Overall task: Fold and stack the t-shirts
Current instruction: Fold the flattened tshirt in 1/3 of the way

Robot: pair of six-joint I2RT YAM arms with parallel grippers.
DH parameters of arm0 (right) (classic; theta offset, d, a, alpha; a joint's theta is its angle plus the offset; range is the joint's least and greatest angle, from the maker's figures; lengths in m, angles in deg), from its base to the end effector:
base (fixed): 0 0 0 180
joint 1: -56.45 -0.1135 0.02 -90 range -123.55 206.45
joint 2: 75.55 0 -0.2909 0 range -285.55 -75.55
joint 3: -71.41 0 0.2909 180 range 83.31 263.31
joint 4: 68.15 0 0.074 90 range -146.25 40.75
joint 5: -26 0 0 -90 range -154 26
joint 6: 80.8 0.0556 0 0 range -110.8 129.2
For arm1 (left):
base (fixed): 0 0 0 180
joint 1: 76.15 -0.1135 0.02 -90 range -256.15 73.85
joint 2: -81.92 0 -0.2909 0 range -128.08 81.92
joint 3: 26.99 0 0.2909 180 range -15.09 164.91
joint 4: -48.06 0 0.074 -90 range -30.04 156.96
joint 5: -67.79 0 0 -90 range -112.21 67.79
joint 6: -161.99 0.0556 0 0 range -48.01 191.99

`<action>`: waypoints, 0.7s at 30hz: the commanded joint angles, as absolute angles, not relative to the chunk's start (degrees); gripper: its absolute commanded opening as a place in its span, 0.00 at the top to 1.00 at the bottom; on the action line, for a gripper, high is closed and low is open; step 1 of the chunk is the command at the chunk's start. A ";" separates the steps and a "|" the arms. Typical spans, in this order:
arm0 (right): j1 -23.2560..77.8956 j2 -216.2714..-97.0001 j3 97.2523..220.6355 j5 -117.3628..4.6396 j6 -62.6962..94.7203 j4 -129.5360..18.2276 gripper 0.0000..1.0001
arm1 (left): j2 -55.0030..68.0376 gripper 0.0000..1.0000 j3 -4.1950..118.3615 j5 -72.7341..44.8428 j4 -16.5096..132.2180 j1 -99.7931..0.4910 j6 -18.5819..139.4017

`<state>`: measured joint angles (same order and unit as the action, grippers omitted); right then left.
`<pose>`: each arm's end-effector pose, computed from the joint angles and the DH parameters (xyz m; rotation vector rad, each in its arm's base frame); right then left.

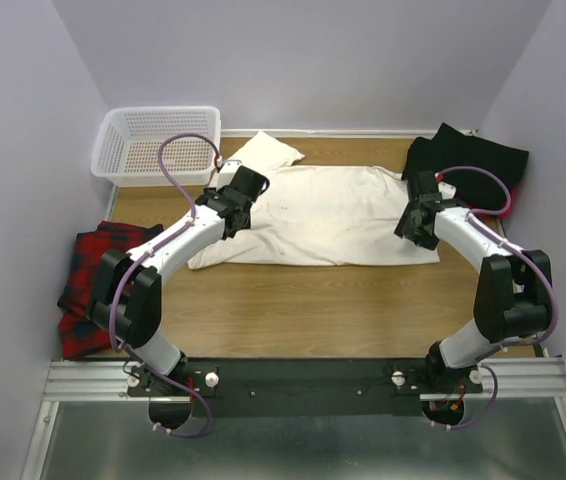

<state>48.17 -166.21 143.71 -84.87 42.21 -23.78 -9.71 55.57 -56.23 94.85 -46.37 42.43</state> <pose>0.3563 0.0318 0.2008 0.6609 2.4799 -0.2226 0.3478 -0.1632 0.2590 -0.2146 2.3321 0.2654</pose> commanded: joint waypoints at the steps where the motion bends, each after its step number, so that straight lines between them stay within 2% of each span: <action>1: 47.66 -165.38 139.65 -80.00 42.51 -24.43 0.35 | -10.18 0.36 52.77 -51.82 96.78 -45.92 39.03; 21: 47.75 -169.43 134.38 -78.59 41.80 -28.83 0.37 | -22.66 0.37 48.11 -56.75 104.51 -46.09 35.17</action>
<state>48.13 -169.31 137.05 -78.07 41.69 -28.72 -20.68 49.77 -54.13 99.64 -46.24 37.62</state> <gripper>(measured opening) 0.638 0.630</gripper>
